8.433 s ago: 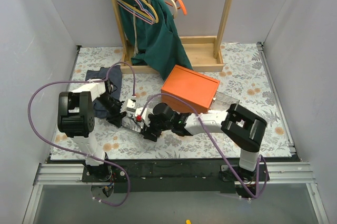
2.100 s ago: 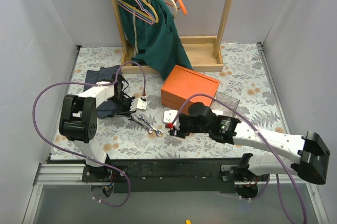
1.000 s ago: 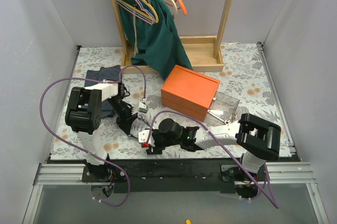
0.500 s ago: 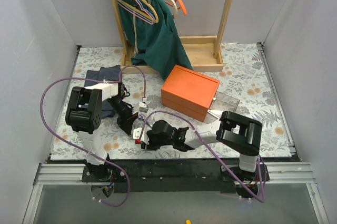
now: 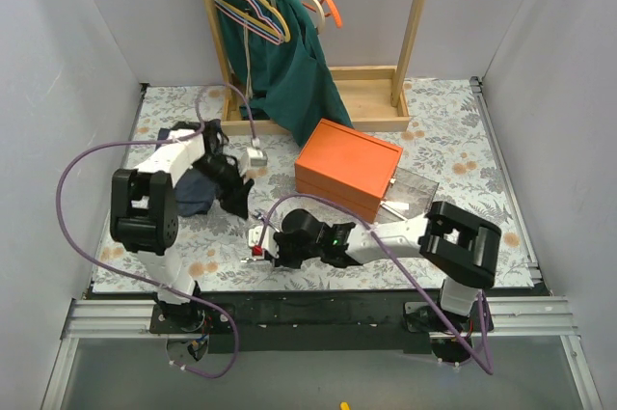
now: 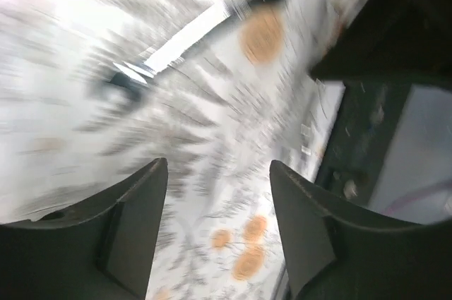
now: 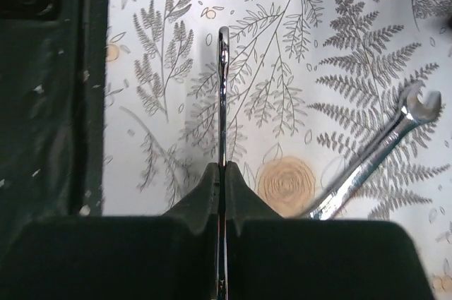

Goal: Sort the tools into containers

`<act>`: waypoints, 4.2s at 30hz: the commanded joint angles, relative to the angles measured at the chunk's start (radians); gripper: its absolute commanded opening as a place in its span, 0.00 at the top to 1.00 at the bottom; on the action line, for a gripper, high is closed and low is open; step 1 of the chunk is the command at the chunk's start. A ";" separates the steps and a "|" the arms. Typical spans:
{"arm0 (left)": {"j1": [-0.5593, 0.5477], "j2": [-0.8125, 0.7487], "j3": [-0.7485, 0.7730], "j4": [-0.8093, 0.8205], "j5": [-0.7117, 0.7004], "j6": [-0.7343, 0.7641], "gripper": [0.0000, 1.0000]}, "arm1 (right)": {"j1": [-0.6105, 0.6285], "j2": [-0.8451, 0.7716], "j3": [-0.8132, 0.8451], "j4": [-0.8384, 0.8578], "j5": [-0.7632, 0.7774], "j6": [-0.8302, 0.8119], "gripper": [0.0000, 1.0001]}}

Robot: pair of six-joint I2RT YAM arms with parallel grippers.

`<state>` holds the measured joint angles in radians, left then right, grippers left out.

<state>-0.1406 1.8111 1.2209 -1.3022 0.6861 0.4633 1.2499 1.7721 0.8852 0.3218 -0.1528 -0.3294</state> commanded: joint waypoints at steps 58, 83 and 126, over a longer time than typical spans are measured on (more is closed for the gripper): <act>-0.013 -0.223 0.180 0.520 0.018 -0.560 0.21 | -1.115 -0.640 -0.094 -0.751 -0.142 0.176 0.48; -0.089 -0.096 -0.096 0.449 -0.148 0.399 0.60 | -0.949 -0.941 0.166 -1.050 -0.151 -0.152 0.37; -0.255 -0.164 -0.365 0.606 -0.180 0.362 0.66 | -0.583 -0.686 0.170 -0.776 -0.188 -0.139 0.44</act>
<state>-0.3756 1.5875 0.8726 -0.6407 0.4973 0.8661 0.6498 1.0771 1.0153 -0.5133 -0.3168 -0.4603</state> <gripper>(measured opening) 0.357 0.566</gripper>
